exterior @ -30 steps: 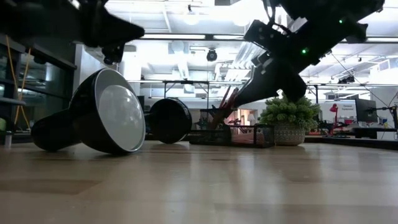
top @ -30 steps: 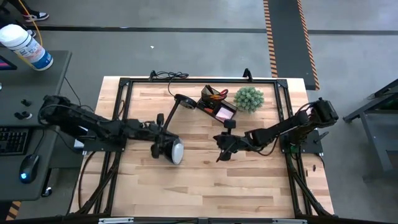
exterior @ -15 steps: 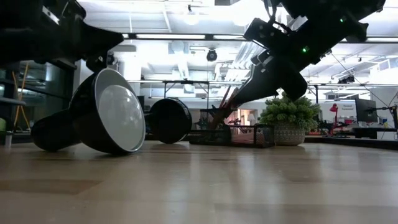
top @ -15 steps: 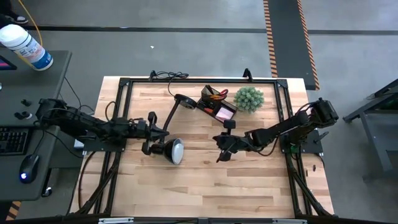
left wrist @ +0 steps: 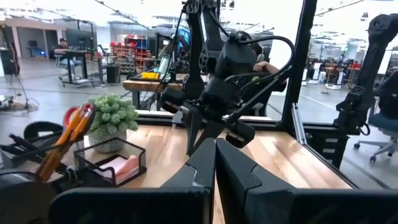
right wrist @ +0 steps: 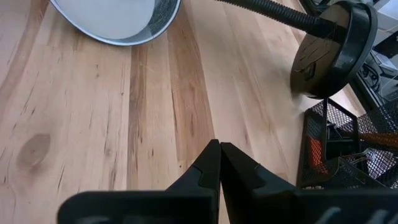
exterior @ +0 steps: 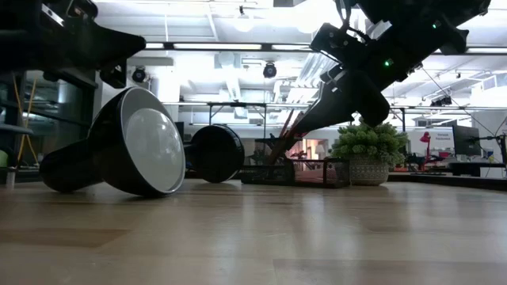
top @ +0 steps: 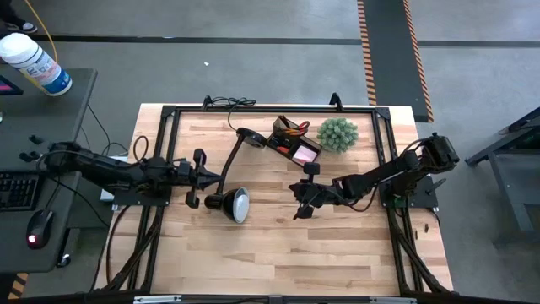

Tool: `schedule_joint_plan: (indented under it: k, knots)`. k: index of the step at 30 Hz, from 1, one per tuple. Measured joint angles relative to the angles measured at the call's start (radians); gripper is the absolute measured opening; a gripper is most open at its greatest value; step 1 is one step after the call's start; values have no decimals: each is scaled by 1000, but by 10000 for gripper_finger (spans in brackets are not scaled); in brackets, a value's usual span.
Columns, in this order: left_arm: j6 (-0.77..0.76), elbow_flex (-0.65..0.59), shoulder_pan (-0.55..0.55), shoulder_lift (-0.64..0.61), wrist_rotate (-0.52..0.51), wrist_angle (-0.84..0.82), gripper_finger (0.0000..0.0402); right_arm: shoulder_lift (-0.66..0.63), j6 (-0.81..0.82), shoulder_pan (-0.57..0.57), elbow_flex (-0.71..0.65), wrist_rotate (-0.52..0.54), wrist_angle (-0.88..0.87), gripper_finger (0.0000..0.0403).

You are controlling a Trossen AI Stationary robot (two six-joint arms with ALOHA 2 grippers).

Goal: Pick and place office supplies into organizer
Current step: Return to Home Position

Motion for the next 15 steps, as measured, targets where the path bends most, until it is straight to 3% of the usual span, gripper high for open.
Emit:
schedule_joint_plan:
  k: [4,15]
  knots:
    - [39,0,0,-110,0,-106,0,0,0,0,-7,3,7,0]
    - [67,0,0,-340,-4,-343,0,0,75,-23,-202,-35,270,0]
